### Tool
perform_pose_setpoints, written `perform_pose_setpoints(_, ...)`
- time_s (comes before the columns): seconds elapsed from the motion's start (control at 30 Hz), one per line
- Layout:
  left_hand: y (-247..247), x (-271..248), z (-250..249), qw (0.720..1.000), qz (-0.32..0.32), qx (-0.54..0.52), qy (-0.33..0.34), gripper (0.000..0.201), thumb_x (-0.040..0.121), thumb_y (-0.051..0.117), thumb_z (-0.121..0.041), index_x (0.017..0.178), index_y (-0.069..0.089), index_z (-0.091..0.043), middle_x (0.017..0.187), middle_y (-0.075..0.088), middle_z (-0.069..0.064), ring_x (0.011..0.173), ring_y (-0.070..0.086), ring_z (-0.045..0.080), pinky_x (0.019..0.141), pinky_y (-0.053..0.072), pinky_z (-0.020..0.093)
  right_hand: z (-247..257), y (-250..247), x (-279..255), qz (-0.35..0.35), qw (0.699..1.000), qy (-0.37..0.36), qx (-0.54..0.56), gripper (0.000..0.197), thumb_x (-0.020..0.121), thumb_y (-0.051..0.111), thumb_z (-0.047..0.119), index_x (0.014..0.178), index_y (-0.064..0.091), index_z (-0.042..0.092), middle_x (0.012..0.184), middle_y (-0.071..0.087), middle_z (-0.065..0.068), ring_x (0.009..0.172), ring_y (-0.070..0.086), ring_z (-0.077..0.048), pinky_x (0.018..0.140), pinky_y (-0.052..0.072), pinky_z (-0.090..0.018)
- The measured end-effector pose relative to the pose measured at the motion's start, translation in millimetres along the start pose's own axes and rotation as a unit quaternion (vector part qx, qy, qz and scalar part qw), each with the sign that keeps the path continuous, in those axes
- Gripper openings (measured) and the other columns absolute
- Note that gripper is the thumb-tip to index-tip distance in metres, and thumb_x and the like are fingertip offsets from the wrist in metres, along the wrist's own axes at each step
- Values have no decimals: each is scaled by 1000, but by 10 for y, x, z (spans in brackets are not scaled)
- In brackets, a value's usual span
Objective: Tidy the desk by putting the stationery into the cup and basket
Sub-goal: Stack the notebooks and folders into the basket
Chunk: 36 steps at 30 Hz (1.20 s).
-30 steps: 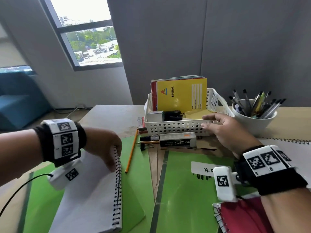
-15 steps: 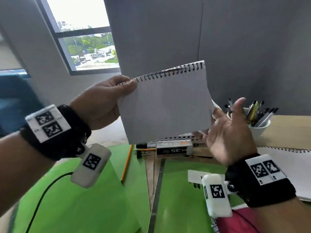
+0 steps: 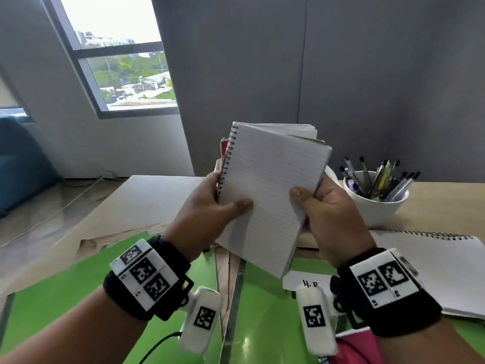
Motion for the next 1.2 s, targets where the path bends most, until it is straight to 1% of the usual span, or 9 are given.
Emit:
perform_pose_setpoints(0.13,-128,-46,-30,996,-73,-48,35,39,78,78,-23,111,64,-8,109,76,11,105,71,37,93,57,59,171,53,-4,-6,996,-70,-57,45,97,59,8,138,52,27,124,70,6,116,65,-9,105,51,-45)
perform_pose_setpoints(0.2,-68,-96,-21,994,-75,-59,44,34,83,76,-20,112,63,-9,111,76,9,105,71,34,93,57,60,104,102,-3,18,993,-49,-110,74,92,62,25,157,27,34,143,57,10,128,56,-9,110,47,-44)
perform_pose_setpoints(0.37,39,-161,37,991,-91,-96,34,29,91,71,-13,117,58,-9,115,73,10,108,70,32,92,56,61,97,259,-101,78,973,-11,-216,96,102,57,30,157,-20,41,167,15,12,148,30,-15,120,33,-37)
perform_pose_setpoints(0.47,82,-191,36,987,-96,-129,21,43,87,70,-19,124,52,-4,119,70,15,109,69,36,89,58,62,172,353,-174,96,953,-36,-283,86,103,55,27,160,-9,39,167,12,14,150,24,-14,114,40,-33)
perform_pose_setpoints(0.6,109,-242,-8,981,-99,-169,6,27,103,57,-22,125,48,-9,122,66,14,110,67,35,84,61,52,376,312,-223,24,949,-122,-288,34,101,58,20,126,39,33,122,53,9,103,53,2,63,44,-1)
perform_pose_setpoints(0.77,287,-313,17,962,6,-272,-9,54,108,20,-52,135,61,-32,133,69,4,127,63,22,101,56,39,609,12,-244,-102,972,-184,-101,18,100,59,10,108,57,26,97,65,14,87,59,7,72,45,-8)
perform_pose_setpoints(0.93,447,-357,394,884,152,-403,-183,118,77,23,-96,158,35,-12,157,44,21,146,40,41,125,20,58,660,-178,-202,-153,973,-171,-19,24,99,62,8,117,64,23,108,73,9,100,67,0,93,52,-25)
perform_pose_setpoints(1.1,399,-344,357,834,187,-489,-172,66,105,48,-48,154,41,-4,161,35,25,148,36,42,121,25,61,559,-197,-86,-108,987,-121,-2,33,99,59,2,117,60,29,104,75,15,102,68,-4,97,53,-38)
perform_pose_setpoints(1.2,237,-280,271,831,163,-514,-136,65,94,68,-13,152,43,1,152,48,26,137,51,41,109,45,57,496,-202,-54,-94,990,-98,24,34,99,57,3,118,60,31,106,74,13,103,68,-5,93,52,-35)
Point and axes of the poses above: each hand's wrist, its own x-axis towards the middle knuckle, its own y-axis out of the palm, z = x × y, the point moved 9 cm from there along x, towards the middle knuckle
